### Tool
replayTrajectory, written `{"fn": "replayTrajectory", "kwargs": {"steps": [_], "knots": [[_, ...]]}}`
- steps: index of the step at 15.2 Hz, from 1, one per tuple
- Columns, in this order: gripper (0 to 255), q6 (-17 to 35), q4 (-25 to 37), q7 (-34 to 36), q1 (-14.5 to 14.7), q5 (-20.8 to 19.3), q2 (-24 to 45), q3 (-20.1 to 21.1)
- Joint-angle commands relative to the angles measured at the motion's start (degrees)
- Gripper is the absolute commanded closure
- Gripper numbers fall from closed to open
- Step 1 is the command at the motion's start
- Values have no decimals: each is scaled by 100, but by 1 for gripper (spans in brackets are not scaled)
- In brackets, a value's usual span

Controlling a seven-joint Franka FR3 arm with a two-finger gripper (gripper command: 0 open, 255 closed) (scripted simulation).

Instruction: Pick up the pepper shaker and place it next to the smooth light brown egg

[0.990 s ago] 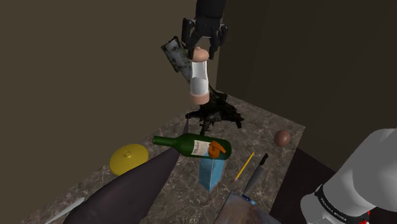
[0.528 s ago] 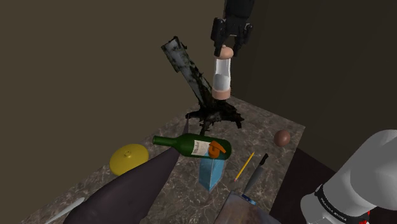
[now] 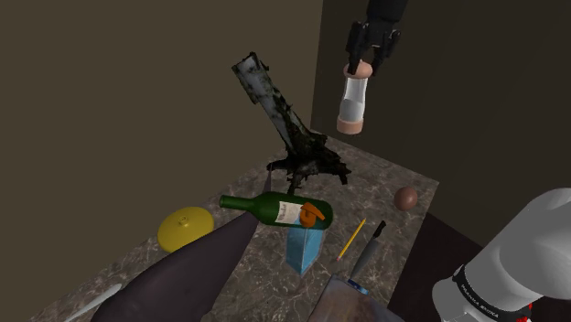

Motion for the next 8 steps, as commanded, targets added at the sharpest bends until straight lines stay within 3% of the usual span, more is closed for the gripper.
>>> {"fn": "replayTrajectory", "kwargs": {"steps": [1, 8], "knots": [[255, -41, -137, -275, -92, -49, -131, -185], [255, -267, -156, -1240, -423, -283, -231, -879]]}}
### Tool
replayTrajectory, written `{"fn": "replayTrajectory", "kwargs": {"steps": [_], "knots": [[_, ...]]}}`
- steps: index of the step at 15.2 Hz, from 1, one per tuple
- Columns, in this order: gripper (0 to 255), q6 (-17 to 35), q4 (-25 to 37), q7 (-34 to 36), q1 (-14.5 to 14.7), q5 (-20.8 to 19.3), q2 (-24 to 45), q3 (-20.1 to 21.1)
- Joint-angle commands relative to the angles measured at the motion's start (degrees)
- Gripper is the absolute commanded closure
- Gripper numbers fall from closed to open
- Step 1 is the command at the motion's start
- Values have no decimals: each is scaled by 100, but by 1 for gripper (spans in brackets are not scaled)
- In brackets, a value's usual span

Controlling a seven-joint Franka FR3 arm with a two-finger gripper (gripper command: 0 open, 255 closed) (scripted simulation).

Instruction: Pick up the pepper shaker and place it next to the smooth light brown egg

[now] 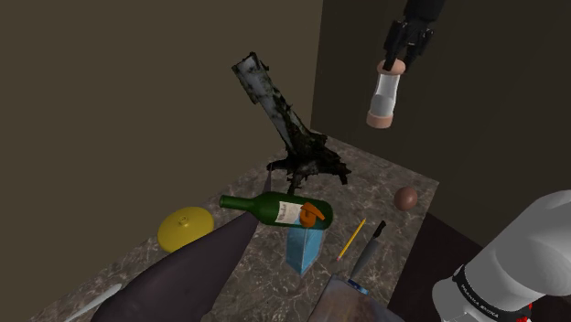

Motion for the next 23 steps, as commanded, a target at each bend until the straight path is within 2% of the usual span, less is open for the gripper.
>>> {"fn": "replayTrajectory", "kwargs": {"steps": [1, 6, 23], "knots": [[255, -62, 16, -261, -84, -64, -11, -181], [255, -214, 223, -968, -307, -218, 134, -690], [255, 1078, -1332, -1101, -358, -278, -126, -694]]}}
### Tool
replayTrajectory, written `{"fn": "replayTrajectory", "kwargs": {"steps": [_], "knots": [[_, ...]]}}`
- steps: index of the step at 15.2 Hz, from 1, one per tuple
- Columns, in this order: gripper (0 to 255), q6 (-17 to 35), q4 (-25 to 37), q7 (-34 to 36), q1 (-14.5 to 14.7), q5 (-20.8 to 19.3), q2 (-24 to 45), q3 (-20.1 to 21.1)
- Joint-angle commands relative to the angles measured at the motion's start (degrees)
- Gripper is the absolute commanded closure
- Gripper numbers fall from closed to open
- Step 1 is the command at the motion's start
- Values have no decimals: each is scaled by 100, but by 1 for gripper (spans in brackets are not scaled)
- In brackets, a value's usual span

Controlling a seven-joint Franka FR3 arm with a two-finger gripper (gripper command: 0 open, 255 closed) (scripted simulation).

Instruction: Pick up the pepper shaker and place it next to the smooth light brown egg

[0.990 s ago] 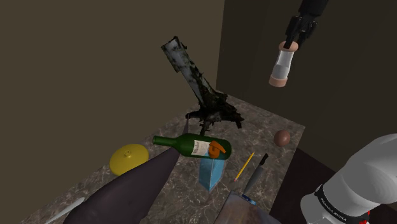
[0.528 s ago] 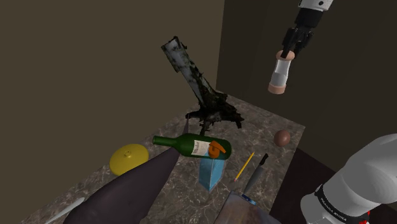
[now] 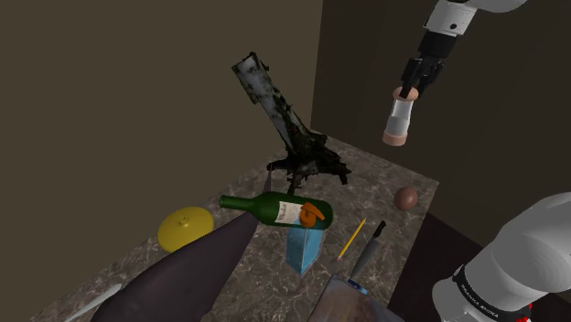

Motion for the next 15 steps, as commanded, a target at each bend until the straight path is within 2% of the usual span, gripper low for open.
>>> {"fn": "replayTrajectory", "kwargs": {"steps": [1, 15], "knots": [[255, 158, -157, -15, -2, 1, -2, -1], [255, 1231, -1163, -175, -20, 19, 78, -56]]}}
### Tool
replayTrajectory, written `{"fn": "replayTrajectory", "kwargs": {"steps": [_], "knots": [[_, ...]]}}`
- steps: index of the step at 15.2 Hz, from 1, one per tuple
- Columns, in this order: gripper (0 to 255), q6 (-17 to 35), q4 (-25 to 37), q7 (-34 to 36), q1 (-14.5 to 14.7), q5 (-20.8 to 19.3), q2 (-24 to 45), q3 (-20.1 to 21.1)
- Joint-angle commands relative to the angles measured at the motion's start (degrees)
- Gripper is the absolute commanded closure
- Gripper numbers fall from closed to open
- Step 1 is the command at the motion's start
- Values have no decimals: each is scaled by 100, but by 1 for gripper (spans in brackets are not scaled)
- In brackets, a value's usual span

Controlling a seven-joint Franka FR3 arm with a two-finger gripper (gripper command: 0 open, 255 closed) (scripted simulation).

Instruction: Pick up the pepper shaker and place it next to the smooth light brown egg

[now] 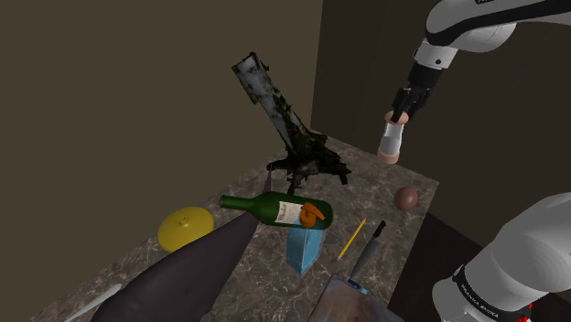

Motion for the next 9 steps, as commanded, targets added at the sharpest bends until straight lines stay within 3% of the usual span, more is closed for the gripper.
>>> {"fn": "replayTrajectory", "kwargs": {"steps": [1, 9], "knots": [[255, 164, -132, -19, 4, 11, 29, -4], [255, 798, -601, -142, 13, 62, 207, -53]]}}
